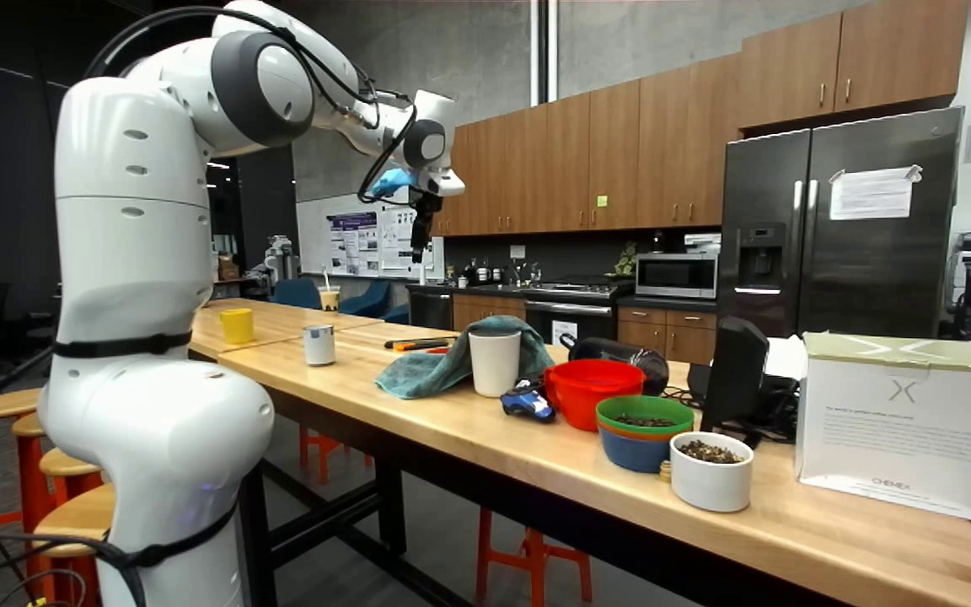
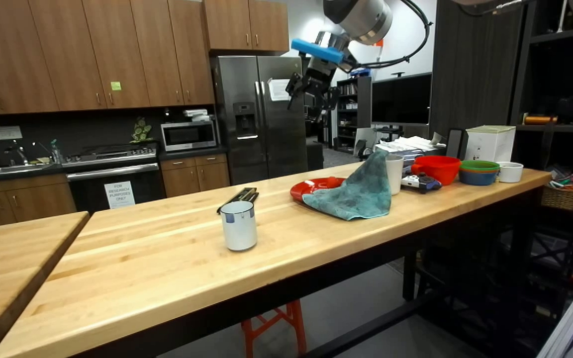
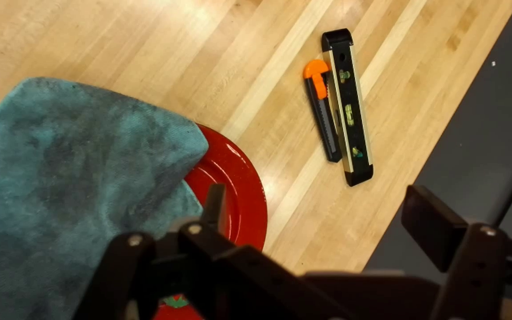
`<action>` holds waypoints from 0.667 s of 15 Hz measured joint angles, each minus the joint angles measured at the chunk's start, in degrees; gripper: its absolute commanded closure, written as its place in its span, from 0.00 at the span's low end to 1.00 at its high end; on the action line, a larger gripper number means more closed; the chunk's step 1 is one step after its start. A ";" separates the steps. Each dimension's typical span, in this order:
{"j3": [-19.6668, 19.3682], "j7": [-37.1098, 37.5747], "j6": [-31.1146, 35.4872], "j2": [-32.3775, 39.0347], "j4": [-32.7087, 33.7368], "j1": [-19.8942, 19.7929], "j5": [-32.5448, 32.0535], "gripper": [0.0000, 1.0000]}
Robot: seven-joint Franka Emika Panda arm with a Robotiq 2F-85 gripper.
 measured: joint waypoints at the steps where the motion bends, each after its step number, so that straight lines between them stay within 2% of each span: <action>1: -0.03 0.16 0.00 0.00 0.00 -0.01 0.00 0.00; 6: -0.09 0.05 -1.08 -0.19 0.00 -0.18 0.10 0.00; 10: -0.08 -2.45 -7.53 -1.91 -0.10 -0.25 2.27 0.00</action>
